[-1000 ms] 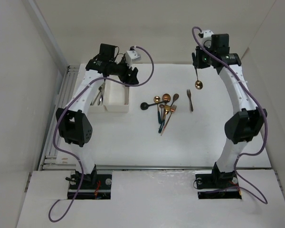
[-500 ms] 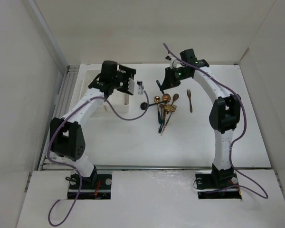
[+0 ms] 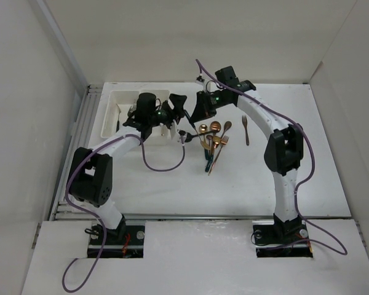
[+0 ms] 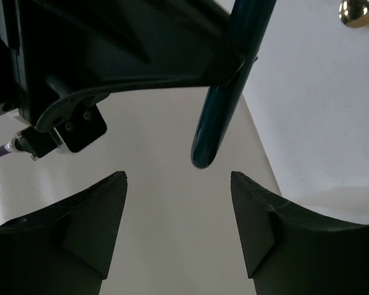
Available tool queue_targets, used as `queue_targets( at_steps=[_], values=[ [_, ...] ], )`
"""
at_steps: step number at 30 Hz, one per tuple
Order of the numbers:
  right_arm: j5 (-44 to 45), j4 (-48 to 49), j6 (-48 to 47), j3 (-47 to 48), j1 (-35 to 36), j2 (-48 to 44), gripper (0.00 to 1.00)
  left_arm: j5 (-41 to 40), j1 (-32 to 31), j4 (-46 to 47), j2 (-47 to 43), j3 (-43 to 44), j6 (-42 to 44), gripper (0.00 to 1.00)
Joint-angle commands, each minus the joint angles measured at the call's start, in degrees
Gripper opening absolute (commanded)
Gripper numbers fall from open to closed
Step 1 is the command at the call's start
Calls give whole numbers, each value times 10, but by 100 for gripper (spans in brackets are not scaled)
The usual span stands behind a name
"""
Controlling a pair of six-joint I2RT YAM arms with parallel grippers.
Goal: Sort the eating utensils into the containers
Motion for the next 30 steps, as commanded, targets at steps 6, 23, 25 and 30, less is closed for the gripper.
queue_targets(
  at_steps=[6, 23, 25, 30],
  values=[
    [-17, 60, 34, -10, 6, -25, 0, 91, 3, -47, -48, -30, 320, 54],
    [-24, 84, 74, 7, 23, -13, 0, 71, -26, -21, -48, -47, 281, 11],
    [-24, 84, 74, 7, 23, -13, 0, 71, -26, -7, -48, -54, 267, 0],
    [-24, 84, 74, 1, 23, -13, 16, 44, -26, 0, -60, -54, 211, 0]
  ],
)
